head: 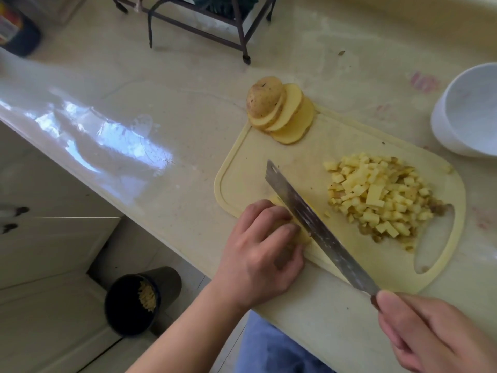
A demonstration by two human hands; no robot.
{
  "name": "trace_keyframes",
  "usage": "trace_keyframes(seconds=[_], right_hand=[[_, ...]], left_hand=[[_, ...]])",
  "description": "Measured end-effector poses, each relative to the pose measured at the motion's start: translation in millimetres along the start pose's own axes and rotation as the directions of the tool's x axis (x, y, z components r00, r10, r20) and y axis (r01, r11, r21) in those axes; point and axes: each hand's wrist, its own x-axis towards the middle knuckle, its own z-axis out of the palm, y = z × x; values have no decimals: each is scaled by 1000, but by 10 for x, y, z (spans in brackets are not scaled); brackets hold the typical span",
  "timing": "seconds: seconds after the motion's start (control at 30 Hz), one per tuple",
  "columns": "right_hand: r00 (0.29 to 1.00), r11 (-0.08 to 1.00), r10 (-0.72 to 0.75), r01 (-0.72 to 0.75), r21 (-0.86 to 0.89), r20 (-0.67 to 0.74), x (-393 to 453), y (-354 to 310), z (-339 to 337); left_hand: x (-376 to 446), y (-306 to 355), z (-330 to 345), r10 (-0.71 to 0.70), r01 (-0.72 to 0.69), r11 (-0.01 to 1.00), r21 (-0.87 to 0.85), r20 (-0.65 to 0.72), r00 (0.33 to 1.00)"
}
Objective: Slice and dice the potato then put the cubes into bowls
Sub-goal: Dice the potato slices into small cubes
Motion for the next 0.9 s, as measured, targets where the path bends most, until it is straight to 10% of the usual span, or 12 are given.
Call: trace_keyframes(seconds=[0.67, 0.9], right_hand=[[985, 994, -5, -13, -108, -171, -172, 109, 41], [998, 996, -57, 57, -70, 2, 101, 7, 40]], left_hand=[[-55, -9, 3, -23, 23, 1000, -3, -19, 1000], [-31, -13, -8, -17, 17, 999, -32, -16, 1000]])
